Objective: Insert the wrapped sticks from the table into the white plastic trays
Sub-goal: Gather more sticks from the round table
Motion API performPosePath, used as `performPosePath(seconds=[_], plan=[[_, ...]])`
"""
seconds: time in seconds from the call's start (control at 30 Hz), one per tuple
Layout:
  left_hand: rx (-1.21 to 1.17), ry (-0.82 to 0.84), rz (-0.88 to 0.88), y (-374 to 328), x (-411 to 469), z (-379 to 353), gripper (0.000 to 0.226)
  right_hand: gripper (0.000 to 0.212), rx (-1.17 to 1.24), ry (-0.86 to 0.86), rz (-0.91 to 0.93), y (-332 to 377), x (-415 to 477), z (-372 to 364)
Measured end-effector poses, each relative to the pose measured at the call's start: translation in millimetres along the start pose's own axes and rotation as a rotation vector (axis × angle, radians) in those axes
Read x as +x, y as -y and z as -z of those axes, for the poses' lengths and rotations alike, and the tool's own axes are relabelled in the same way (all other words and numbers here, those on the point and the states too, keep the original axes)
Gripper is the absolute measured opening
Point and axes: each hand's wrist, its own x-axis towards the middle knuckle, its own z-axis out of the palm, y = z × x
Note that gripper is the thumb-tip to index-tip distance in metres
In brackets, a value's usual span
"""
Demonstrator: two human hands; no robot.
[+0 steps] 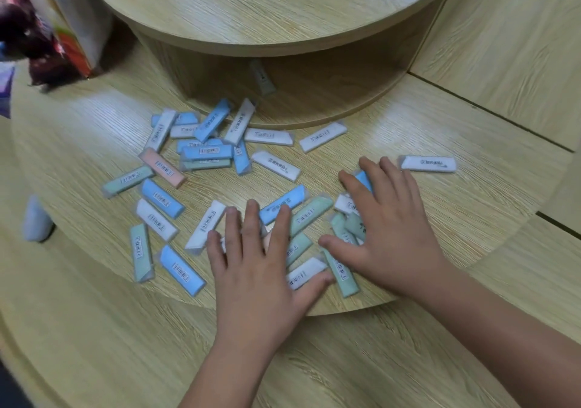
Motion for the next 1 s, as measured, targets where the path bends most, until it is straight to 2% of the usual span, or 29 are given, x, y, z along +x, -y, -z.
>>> performPosePath(seconds=[0.2,0.33,0.47,0.6,0.8,1.0], plan=[[-0.069,-0.058,-0.045,2,25,1,0.086,0.073,0.074,-0.058,0.058,-5,20,5],[-0.090,-0.075,-0.080,6,35,2,0.081,0.075,0.096,-0.055,0.087,-10,20,8],[-0.069,-0.074,-0.107,6,37,2,0.082,0.089,-0.029,-0.082,-0.041,-4,5,6],[-0.021,-0.067,-0.108,4,35,2,0.077,0.078,-0.011,-0.118,-0.131,-3,8,2],[-0.054,-0.132,-0.074,2,39,2,0.065,0.071,0.020,-0.151,-0.040,-9,23,2],[-0.129,-0.226,-0.024,-1,51,1,0.053,0.050,0.060,-0.210,0.024,-6,35,3]])
